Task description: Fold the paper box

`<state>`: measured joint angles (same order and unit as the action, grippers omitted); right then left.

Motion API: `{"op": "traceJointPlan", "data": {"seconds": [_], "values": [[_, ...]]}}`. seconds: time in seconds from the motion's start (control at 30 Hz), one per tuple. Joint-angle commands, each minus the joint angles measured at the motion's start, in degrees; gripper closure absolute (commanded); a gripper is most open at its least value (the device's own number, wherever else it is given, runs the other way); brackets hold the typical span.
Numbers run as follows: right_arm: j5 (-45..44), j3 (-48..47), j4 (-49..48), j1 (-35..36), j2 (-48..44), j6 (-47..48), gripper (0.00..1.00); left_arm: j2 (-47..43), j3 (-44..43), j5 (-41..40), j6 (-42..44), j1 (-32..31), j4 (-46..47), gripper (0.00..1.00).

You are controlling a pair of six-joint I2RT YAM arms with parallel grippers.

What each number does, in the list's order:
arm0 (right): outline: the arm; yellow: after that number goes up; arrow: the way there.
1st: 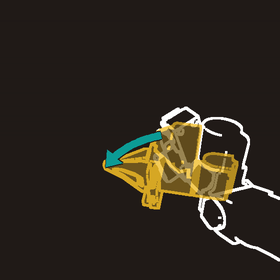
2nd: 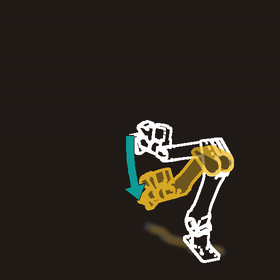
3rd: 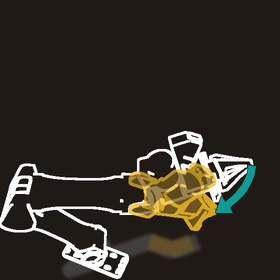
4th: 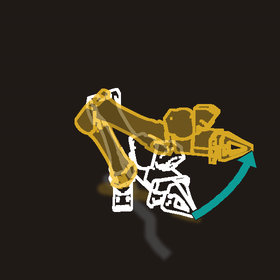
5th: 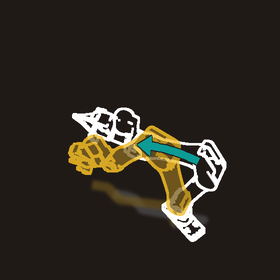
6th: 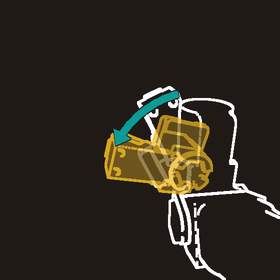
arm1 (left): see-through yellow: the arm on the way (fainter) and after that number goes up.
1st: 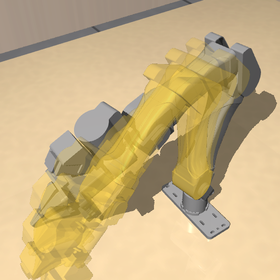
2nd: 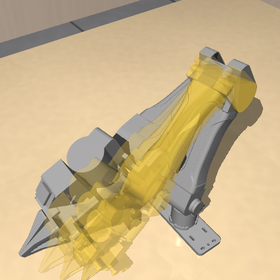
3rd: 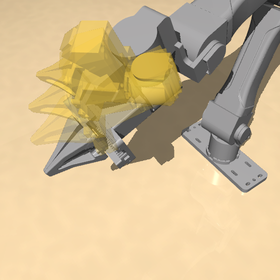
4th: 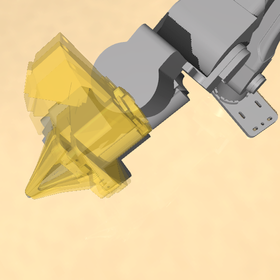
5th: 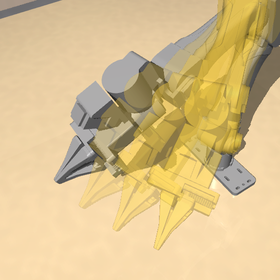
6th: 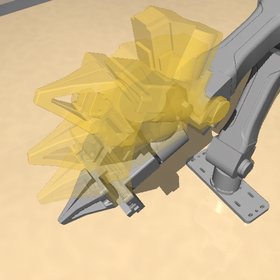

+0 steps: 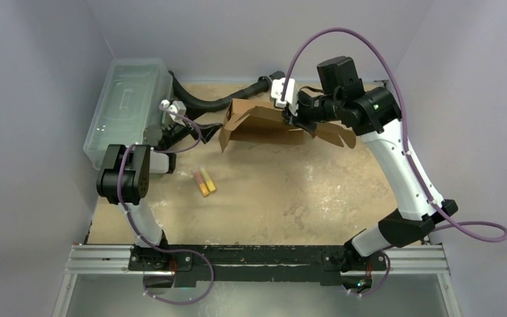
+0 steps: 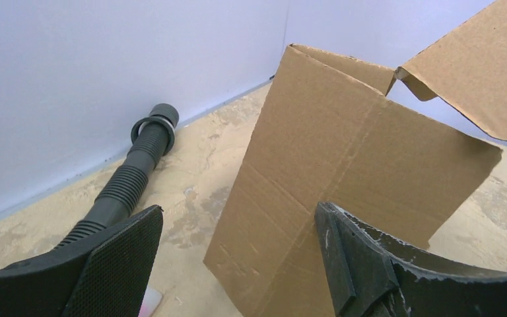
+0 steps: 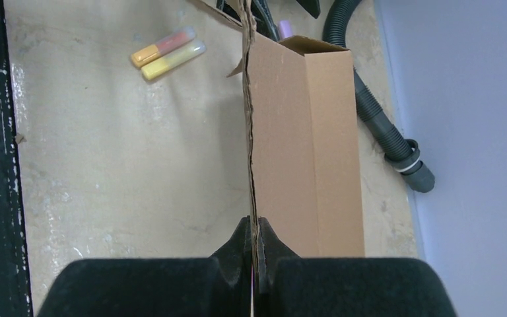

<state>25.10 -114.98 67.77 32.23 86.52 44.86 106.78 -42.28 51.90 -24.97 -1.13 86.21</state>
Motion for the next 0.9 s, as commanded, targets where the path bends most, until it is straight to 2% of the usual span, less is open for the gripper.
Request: {"op": "traceJointPlan", "data": {"seconds": [0.0,0.23,0.4,0.47,0.67,0.87], "values": [[2.9,-3.1,1.2,0.0,1.9,-1.9,1.00,-2.0,0.8,0.9,0.0,-0.1,12.4,0.15],[3.5,-4.7,1.0,0.0,4.6,-2.2,1.00,-1.6,1.9,-4.6,6.0,-2.2,9.9,0.17],[4.3,-5.6,1.1,0.0,6.1,-2.8,1.00,-4.3,2.0,-14.8,22.2,-8.4,-3.2,0.16],[4.5,-6.3,1.0,0.0,6.9,-3.1,1.00,-4.5,1.7,-19.6,27.5,-10.8,-5.6,0.16],[4.8,-8.4,1.3,0.0,9.5,-3.5,1.00,-1.0,1.0,-29.9,29.4,-12.7,-2.0,0.21],[5.6,-10.0,1.8,0.0,11.4,-4.0,1.00,3.3,-2.4,-29.1,26.0,-13.0,-0.2,0.33]]}}
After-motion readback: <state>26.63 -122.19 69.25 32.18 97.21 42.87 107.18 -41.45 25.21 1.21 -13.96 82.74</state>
